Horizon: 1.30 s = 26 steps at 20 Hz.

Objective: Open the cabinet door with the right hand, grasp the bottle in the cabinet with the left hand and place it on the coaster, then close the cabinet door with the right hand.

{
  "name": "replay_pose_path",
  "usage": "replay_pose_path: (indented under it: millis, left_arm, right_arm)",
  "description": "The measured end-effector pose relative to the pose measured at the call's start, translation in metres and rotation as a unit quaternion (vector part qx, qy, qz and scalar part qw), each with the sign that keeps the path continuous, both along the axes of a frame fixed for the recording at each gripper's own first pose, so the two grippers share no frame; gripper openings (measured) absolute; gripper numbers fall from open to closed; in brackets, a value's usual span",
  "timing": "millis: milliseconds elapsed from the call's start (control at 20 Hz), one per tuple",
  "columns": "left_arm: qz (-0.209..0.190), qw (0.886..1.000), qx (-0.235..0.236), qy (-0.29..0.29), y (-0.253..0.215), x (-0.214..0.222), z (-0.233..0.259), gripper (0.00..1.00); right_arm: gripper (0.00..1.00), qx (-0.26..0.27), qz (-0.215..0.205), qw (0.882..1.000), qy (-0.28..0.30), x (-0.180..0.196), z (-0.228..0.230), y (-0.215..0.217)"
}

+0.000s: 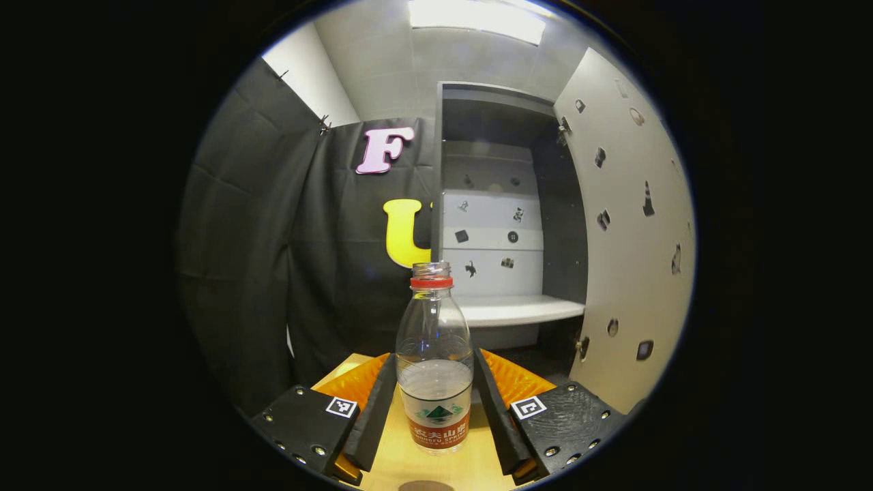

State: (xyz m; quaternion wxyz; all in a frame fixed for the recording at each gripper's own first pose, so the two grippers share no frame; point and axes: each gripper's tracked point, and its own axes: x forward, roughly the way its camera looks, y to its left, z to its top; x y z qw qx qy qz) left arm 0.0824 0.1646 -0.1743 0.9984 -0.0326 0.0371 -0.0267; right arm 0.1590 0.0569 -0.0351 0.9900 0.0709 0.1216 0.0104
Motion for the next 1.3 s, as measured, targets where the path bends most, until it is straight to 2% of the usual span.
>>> replay_pose_path:
  millis: [400,750,800,900,1100,1150,1300]
  left_arm:
    - [0.008,0.999,0.005,0.047,0.007,-0.047,-0.100,0.64]
    - [0.014,0.998,0.002,0.066,-0.001,-0.046,-0.166,0.64]
    - [0.020,0.998,0.002,0.066,0.000,-0.047,-0.173,0.62]
    - [0.028,0.997,-0.002,0.067,0.000,-0.046,-0.183,0.64]
    - [0.043,0.997,-0.003,0.056,0.002,-0.053,-0.190,0.65]
    - [0.045,0.998,-0.001,0.054,0.001,-0.054,-0.190,0.64]
    - [0.048,0.997,0.009,0.058,-0.001,-0.059,-0.190,0.65]
  right_arm:
    - [0.98,0.001,-0.011,1.000,0.003,0.000,-0.015,-0.006]
    - [0.98,-0.037,0.004,0.999,0.028,0.006,-0.028,0.004]
    - [0.98,-0.046,0.006,0.998,0.029,0.006,-0.027,0.003]
    - [0.98,-0.060,0.007,0.998,0.032,0.006,-0.025,0.002]
    - [0.98,-0.061,0.012,0.998,0.028,0.008,-0.018,0.006]
    - [0.93,-0.061,0.015,0.998,0.028,0.008,-0.019,0.008]
    - [0.98,-0.065,0.024,0.997,0.031,0.008,-0.022,0.014]
